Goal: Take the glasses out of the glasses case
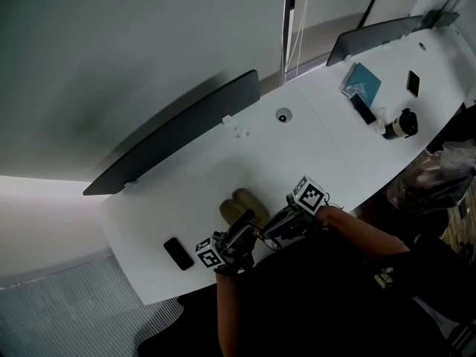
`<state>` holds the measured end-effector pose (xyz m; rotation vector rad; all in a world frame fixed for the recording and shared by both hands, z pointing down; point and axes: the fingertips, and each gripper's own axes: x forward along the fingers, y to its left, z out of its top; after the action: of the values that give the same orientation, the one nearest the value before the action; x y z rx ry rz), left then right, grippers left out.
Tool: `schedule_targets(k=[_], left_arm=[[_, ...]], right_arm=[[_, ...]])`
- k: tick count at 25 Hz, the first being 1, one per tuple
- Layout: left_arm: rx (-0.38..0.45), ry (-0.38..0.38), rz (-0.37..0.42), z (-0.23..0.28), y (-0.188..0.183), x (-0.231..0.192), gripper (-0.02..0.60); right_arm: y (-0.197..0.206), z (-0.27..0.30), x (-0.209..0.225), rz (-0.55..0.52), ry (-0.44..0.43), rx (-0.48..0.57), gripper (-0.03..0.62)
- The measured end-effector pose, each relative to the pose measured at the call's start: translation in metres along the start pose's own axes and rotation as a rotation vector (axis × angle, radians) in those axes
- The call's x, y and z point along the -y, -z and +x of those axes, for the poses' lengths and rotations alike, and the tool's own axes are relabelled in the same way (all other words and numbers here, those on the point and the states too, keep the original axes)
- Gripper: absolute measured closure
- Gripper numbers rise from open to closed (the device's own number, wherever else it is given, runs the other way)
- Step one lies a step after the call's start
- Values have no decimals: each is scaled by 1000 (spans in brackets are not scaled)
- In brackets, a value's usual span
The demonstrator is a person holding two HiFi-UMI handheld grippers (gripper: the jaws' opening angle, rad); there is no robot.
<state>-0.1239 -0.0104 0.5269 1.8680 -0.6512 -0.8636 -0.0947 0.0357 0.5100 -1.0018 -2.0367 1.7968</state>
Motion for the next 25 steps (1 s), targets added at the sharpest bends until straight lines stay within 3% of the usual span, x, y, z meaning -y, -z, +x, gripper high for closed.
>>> schedule_targets(k=[2, 5, 8, 12, 16, 19, 22, 25], left_arm=[[27, -12, -20, 0, 2, -2, 347], [105, -46, -14, -5, -3, -6, 353], [150, -147, 23, -7, -6, -14, 353], [317, -322, -96, -13, -20, -32, 351], [583, -496, -198, -36, -42, -57, 353], [770, -563, -241, -46, -54, -66, 353], [775, -526, -239, -21, -55, -64, 353], [737, -524, -212, 5, -48, -62, 353]], right_arm=[[3, 2, 2, 10, -11, -28, 572], [-1, 0, 3, 23, -21, 0, 572], [-6, -13, 13, -34, 76, 17, 571], [-18, -43, 25, -305, 337, 27, 497], [-27, -62, 9, -762, 594, -43, 399], [-29, -70, 2, -1074, 759, -91, 391], [-39, -86, 13, -1143, 931, -65, 391], [-42, -95, 19, -1111, 931, -36, 391]])
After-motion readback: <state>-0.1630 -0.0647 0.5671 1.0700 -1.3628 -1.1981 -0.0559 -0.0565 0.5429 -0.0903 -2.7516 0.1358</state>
